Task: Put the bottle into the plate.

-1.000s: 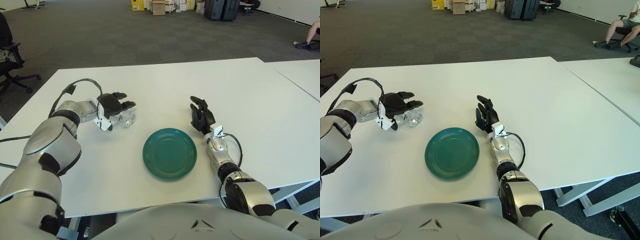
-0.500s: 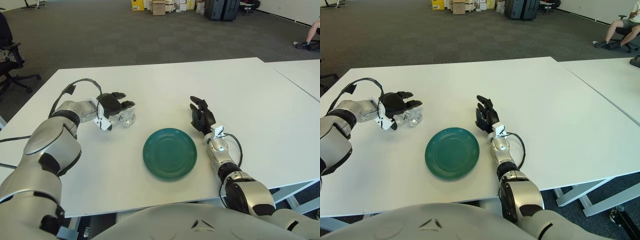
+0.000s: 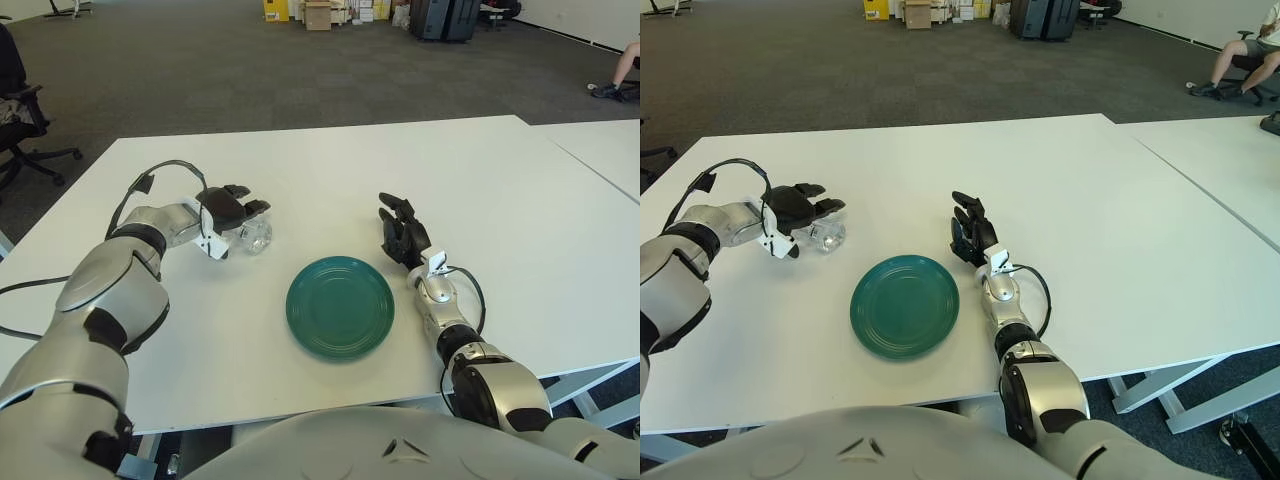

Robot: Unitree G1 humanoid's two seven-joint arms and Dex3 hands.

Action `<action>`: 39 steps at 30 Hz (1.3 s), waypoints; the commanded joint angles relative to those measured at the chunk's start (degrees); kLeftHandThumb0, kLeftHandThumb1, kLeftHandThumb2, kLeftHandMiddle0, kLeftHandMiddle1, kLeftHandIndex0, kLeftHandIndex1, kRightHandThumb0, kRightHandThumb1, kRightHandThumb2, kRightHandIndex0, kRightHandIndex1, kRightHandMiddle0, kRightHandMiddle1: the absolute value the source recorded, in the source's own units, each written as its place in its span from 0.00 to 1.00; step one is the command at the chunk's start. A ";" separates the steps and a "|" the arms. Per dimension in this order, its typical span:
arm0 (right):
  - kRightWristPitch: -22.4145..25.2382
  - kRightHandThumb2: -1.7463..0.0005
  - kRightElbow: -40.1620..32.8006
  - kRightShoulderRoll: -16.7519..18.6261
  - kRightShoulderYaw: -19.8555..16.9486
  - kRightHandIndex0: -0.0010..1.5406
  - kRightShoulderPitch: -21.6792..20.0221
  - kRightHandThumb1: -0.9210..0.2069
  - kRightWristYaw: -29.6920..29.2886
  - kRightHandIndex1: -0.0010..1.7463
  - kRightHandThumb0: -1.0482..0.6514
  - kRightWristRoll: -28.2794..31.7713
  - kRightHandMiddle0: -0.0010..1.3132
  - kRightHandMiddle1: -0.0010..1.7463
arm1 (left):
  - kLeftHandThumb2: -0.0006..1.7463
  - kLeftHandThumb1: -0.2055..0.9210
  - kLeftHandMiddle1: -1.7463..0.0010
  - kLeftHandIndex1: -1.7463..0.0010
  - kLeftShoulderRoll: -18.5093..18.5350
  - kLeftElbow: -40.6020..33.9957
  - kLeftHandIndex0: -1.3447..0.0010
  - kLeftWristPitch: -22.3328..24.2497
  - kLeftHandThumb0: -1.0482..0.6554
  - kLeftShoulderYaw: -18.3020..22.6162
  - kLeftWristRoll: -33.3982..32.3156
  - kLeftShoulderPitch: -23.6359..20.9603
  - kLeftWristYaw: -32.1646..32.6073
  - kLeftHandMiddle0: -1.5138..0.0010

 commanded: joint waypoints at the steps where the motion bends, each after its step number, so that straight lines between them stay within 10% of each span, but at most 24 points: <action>1: -0.22 0.55 1.88 -1.08 -0.68 0.16 3.11 0.00 0.72 0.00 0.20 0.82 0.00 0.36 | 0.00 0.92 0.96 0.60 -0.62 0.50 1.00 0.91 0.13 -0.09 -0.14 0.90 -0.37 0.74; 20: -1.73 0.54 0.78 -0.76 -1.16 0.17 3.80 0.00 2.17 0.00 0.21 1.71 0.00 0.37 | 0.02 0.88 0.43 0.02 -3.47 1.30 0.91 5.21 0.32 0.81 -1.29 3.21 4.89 0.75; 25: -2.06 0.54 0.47 -0.70 -1.24 0.17 4.08 0.00 2.46 0.01 0.22 2.04 0.00 0.37 | 0.45 0.67 0.30 0.05 -4.57 1.71 0.69 6.54 0.36 0.91 -1.82 4.14 5.68 0.75; 39: -2.19 0.55 -0.23 -0.03 -2.61 0.17 4.62 0.00 5.43 0.01 0.23 4.13 0.00 0.37 | 0.71 0.49 0.06 0.03 -4.60 2.07 0.62 7.21 0.61 0.19 -1.41 5.46 9.00 0.65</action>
